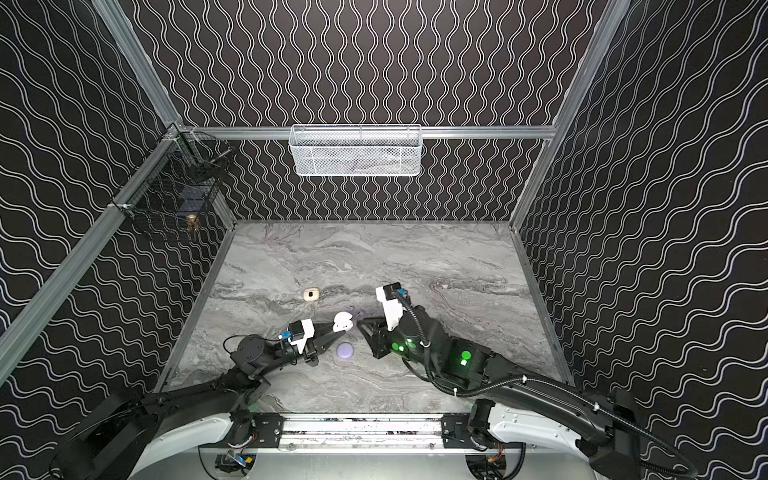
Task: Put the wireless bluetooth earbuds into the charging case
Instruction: 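Push the white case lid shut with the right gripper while the left gripper holds it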
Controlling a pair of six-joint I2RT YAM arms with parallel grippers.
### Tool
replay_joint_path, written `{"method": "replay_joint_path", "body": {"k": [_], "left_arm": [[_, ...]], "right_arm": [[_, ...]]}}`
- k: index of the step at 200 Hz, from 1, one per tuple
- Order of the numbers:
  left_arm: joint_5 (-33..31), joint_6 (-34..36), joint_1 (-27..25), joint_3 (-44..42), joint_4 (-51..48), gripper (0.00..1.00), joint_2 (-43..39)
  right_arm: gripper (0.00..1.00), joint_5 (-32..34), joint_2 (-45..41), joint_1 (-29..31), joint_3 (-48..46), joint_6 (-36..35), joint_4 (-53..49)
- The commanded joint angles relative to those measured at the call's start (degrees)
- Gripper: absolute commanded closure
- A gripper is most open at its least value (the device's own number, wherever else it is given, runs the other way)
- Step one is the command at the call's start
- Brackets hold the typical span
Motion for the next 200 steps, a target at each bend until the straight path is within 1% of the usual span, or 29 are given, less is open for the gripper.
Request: {"method": "replay_joint_path", "body": {"k": [1, 10, 29, 40, 62, 90, 104, 137, 174, 182, 200], "left_arm": [[6.89, 0.47, -0.31, 0.81, 5.58, 1.00, 1.62], [8.05, 0.33, -0.42, 0.73, 7.49, 1.00, 2.47], [10.94, -0.32, -0.49, 1.04, 9.85, 1.00, 4.05], [12.05, -0.57, -0.61, 1.34, 10.54, 1.00, 4.84], [12.75, -0.97, -0.63, 1.31, 12.71, 1.00, 6.44], [13.12, -1.65, -0.62, 1.52, 14.19, 1.00, 7.92], [12.58, -1.65, -0.56, 1.39, 14.41, 1.00, 8.17], [11.88, -1.65, -0.58, 1.13, 14.49, 1.00, 7.78], [11.26, -1.15, -0.54, 1.05, 12.66, 1.00, 6.55], [11.04, -1.06, -0.58, 0.92, 12.52, 1.00, 6.30], [11.73, -0.71, -0.60, 1.14, 11.83, 1.00, 5.68]], "right_arm": [[0.76, 8.90, -0.10, -2.08, 0.34, -1.95, -1.00], [0.76, 8.33, 1.11, -3.83, 0.66, -1.98, -1.10], [0.77, 3.60, 4.98, -6.77, 1.36, -2.76, 0.12], [0.76, 1.01, 7.46, -7.36, 2.09, -3.18, 0.88], [0.71, -5.23, 11.13, -7.53, 3.78, -5.66, 2.18], [0.65, -14.83, 11.18, -7.53, 1.91, -8.61, 8.40], [0.64, -18.82, 10.28, -7.59, 0.72, -9.23, 10.75], [0.61, -23.44, 7.82, -7.52, -1.82, -8.65, 13.68], [0.63, -30.33, 8.16, -7.53, -2.35, -7.05, 13.84], [0.64, -30.24, 8.20, -7.52, -2.43, -6.67, 13.67], [0.67, -26.94, 7.36, -7.61, -2.77, -5.47, 12.40]]}}
